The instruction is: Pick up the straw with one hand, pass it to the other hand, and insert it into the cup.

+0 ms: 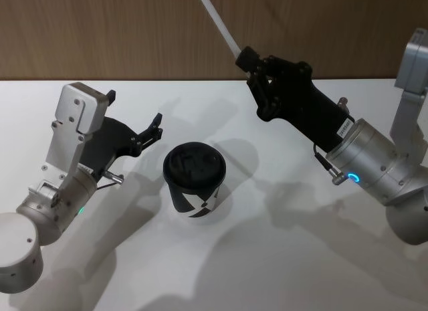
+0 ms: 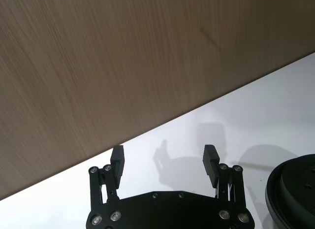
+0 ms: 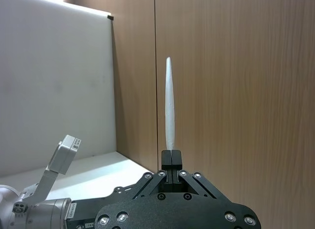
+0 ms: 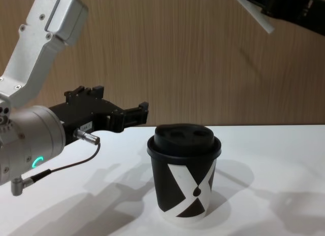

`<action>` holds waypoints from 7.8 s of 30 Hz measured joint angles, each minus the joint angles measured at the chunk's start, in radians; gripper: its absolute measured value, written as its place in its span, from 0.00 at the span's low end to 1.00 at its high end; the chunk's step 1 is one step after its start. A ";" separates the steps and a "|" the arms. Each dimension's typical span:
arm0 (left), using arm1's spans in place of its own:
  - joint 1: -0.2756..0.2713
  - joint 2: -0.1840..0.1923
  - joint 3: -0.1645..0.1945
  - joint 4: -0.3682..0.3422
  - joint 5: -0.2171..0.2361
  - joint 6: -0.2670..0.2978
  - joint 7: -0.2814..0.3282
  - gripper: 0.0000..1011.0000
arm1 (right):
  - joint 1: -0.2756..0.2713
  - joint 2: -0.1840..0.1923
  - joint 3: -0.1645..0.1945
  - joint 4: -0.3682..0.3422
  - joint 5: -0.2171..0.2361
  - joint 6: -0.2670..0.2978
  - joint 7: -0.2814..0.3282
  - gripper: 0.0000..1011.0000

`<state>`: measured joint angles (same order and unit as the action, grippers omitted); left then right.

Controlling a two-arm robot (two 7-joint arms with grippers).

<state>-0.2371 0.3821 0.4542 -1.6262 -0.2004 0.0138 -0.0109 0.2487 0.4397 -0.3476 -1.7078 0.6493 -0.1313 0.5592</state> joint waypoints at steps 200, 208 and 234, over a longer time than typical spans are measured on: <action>-0.337 -0.098 0.031 0.275 -0.888 -0.090 -0.822 0.07 | -0.007 -0.002 -0.015 -0.010 0.011 -0.006 -0.010 0.00; -0.336 -0.091 0.034 0.271 -0.888 -0.100 -0.807 0.02 | -0.007 -0.002 -0.015 -0.010 0.011 -0.006 -0.010 0.08; -0.317 -0.015 0.059 0.194 -0.792 -0.102 -0.724 0.00 | -0.007 -0.002 -0.015 -0.010 0.011 -0.006 -0.010 0.88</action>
<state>-0.5538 0.3675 0.5137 -1.4326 -0.9928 -0.0885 -0.7350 0.2414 0.4382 -0.3621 -1.7174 0.6600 -0.1376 0.5493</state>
